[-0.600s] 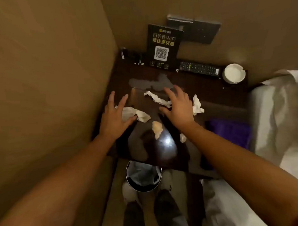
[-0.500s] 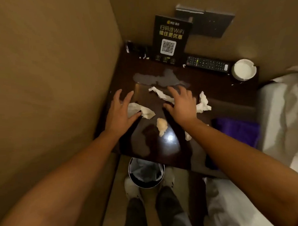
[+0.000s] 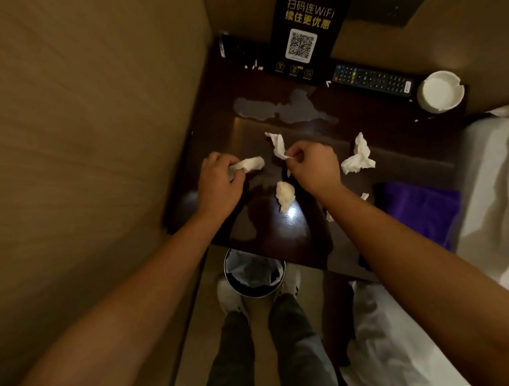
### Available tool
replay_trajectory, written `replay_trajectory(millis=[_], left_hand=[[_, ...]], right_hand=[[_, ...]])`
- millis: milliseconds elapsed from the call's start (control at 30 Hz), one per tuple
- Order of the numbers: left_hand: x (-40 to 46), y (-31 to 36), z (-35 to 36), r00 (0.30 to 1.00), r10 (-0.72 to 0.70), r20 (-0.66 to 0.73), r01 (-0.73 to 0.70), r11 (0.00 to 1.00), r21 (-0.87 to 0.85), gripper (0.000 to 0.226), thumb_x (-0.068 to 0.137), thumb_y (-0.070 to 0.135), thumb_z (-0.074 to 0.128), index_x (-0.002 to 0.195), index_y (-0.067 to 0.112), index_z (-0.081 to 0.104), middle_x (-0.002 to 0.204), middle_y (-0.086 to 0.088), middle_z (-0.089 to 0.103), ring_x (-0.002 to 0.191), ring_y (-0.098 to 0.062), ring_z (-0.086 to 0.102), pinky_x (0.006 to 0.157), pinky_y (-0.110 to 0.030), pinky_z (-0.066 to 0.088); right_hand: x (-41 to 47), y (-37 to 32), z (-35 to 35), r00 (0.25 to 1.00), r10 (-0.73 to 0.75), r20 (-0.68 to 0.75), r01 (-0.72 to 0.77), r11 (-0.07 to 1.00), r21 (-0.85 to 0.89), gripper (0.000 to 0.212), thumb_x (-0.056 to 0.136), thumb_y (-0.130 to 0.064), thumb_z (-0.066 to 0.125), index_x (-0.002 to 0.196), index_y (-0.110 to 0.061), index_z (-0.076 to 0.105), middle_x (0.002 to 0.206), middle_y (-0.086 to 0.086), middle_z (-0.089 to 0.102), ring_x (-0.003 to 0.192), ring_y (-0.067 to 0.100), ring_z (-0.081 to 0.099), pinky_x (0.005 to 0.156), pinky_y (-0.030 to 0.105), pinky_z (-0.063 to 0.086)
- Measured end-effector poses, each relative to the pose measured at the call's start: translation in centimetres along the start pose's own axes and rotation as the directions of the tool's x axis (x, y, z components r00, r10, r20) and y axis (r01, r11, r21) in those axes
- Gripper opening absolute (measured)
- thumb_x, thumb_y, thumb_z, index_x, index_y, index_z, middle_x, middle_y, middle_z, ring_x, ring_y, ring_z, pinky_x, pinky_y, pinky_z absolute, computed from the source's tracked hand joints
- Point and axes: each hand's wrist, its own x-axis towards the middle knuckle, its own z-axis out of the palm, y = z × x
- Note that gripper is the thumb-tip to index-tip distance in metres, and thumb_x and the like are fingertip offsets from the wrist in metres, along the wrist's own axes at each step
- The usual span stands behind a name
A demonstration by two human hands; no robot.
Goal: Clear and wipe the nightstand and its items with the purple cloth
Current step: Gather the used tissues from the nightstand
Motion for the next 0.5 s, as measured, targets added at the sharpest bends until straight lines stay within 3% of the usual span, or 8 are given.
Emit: replay_trajectory(millis=[100, 200, 267, 333, 400, 433, 500], left_hand=[[-1.1, 1.5, -1.3, 0.998, -0.069, -0.001, 0.067, 0.977, -0.203, 0.012, 0.095, 0.015, 0.062, 0.106, 0.010, 0.065, 0.107, -0.006, 0.061, 0.098, -0.021, 0.059, 0.083, -0.033, 0.048], [-2.3, 3.4, -2.6, 0.980, -0.178, 0.084, 0.196, 0.865, -0.461, 0.011, 0.096, 0.015, 0.061, 0.104, 0.017, 0.068, 0.100, -0.001, 0.070, 0.092, -0.016, 0.066, 0.079, -0.029, 0.051], [-3.4, 4.8, -3.2, 0.964, -0.205, 0.168, 0.263, 0.687, -0.678, 0.024, 0.092, 0.010, 0.057, 0.110, 0.022, 0.070, 0.107, 0.002, 0.074, 0.104, -0.013, 0.069, 0.089, -0.030, 0.055], [-4.5, 5.3, -3.6, 0.943, -0.169, 0.286, 0.331, 0.398, -0.856, 0.041, 0.087, 0.008, 0.051, 0.123, 0.019, 0.066, 0.127, -0.007, 0.070, 0.120, -0.021, 0.066, 0.100, -0.035, 0.054], [-5.3, 5.5, -3.7, 0.927, -0.115, 0.357, 0.373, 0.180, -0.910, 0.043, 0.089, 0.014, 0.046, 0.130, 0.013, 0.061, 0.138, -0.015, 0.061, 0.125, -0.031, 0.062, 0.105, -0.040, 0.052], [-5.7, 5.6, -3.6, 0.923, -0.130, 0.361, 0.377, 0.137, -0.916, 0.038, 0.092, 0.017, 0.047, 0.126, 0.011, 0.063, 0.135, -0.017, 0.062, 0.122, -0.033, 0.064, 0.103, -0.042, 0.053], [-6.1, 5.9, -3.3, 0.895, -0.292, 0.337, 0.392, 0.156, -0.906, 0.021, 0.099, 0.022, 0.053, 0.104, 0.008, 0.068, 0.111, -0.015, 0.071, 0.103, -0.029, 0.072, 0.090, -0.041, 0.058]], right_hand=[[-2.6, -1.0, -0.8, 0.996, -0.055, -0.075, 0.071, 0.971, 0.227, 0.015, 0.087, -0.017, 0.073, 0.101, -0.021, 0.073, 0.078, -0.009, 0.068, 0.074, 0.007, 0.065, 0.074, 0.022, 0.050], [-5.6, -2.6, -0.9, 0.992, -0.117, -0.048, 0.127, 0.899, 0.419, 0.015, 0.088, -0.012, 0.075, 0.102, -0.017, 0.075, 0.084, 0.001, 0.074, 0.074, 0.011, 0.067, 0.073, 0.019, 0.053], [-7.3, -3.6, -0.6, 0.990, -0.134, -0.032, 0.133, 0.869, 0.477, 0.016, 0.089, -0.010, 0.075, 0.104, -0.016, 0.077, 0.090, 0.004, 0.076, 0.078, 0.014, 0.069, 0.076, 0.021, 0.055], [-8.9, -4.6, -0.2, 0.984, -0.171, -0.050, 0.175, 0.878, 0.446, 0.017, 0.090, -0.012, 0.075, 0.106, -0.016, 0.078, 0.096, 0.002, 0.077, 0.082, 0.013, 0.070, 0.078, 0.020, 0.054], [-10.3, -5.4, 0.3, 0.972, -0.229, -0.053, 0.232, 0.898, 0.373, 0.020, 0.091, -0.016, 0.074, 0.110, -0.017, 0.079, 0.101, 0.002, 0.077, 0.086, 0.013, 0.070, 0.079, 0.020, 0.051], [-10.9, -5.8, 0.6, 0.966, -0.256, -0.041, 0.254, 0.906, 0.339, 0.022, 0.092, -0.018, 0.072, 0.113, -0.018, 0.078, 0.104, 0.003, 0.077, 0.088, 0.015, 0.069, 0.079, 0.022, 0.050], [-12.0, -6.4, 1.0, 0.960, -0.279, 0.008, 0.263, 0.913, 0.311, 0.028, 0.095, -0.023, 0.069, 0.122, -0.020, 0.074, 0.110, 0.004, 0.076, 0.092, 0.018, 0.069, 0.081, 0.029, 0.053]])
